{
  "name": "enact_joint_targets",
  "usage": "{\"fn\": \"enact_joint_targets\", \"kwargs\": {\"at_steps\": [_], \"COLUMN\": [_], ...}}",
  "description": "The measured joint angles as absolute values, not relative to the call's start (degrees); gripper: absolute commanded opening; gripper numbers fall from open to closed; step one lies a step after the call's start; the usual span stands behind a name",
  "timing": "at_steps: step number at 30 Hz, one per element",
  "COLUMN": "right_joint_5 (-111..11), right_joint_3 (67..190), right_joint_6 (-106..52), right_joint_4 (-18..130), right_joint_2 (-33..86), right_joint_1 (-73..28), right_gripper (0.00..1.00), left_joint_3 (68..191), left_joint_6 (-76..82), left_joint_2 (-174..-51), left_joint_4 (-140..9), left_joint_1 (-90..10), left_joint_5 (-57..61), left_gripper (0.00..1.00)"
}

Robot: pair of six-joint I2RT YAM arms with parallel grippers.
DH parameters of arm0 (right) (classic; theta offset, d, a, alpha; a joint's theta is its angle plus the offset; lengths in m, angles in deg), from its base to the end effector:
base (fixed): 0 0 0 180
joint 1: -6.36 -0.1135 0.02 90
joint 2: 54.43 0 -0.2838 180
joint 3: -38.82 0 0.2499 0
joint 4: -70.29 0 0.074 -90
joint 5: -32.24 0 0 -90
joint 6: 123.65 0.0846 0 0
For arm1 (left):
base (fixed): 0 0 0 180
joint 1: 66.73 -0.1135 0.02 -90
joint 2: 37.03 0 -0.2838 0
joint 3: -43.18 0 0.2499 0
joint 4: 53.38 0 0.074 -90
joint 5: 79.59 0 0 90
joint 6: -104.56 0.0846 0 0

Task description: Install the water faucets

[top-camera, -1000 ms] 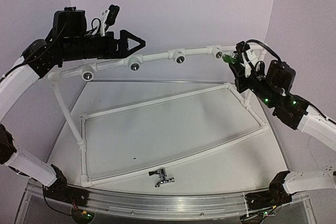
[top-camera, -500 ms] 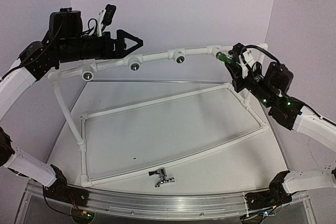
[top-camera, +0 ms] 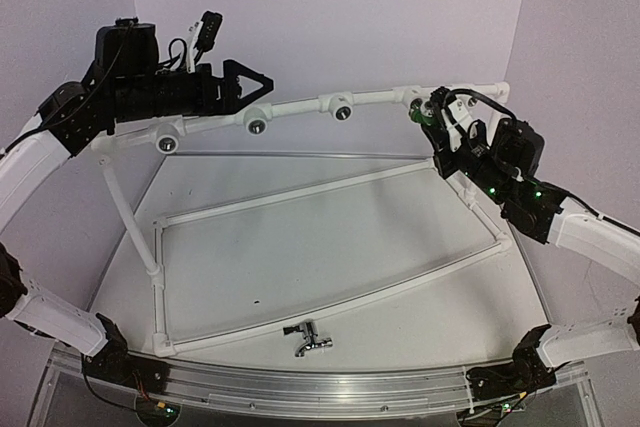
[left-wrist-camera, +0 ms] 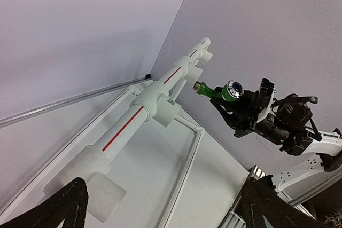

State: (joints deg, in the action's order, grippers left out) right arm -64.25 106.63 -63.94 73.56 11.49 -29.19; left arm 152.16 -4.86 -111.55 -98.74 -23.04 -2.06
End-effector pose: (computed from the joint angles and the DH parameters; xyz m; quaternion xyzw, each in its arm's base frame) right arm 0.2589 0.1733 0.3951 -0.3309 0.5880 -0.0043 0.7380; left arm 0.2073 -0.2233 0.4988 0.2287 0.7348 -0.4026 0.4956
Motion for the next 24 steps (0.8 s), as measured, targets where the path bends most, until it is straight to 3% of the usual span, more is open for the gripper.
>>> {"fn": "enact_joint_targets", "kwargs": {"at_steps": [24], "right_joint_5": [-64.98], "right_joint_3": [108.58], "right_joint_6": [-67.08], "right_joint_4": [73.87], "right_joint_2": [11.59], "right_joint_1": [-29.19], "right_gripper": [0.0], "left_joint_3": [152.16], "left_joint_6": [-3.27], "left_joint_2": [-111.72], "left_joint_4": [-98.85], "left_joint_1": [-23.04], "left_joint_5": [-4.36], "left_gripper": [1.0]}}
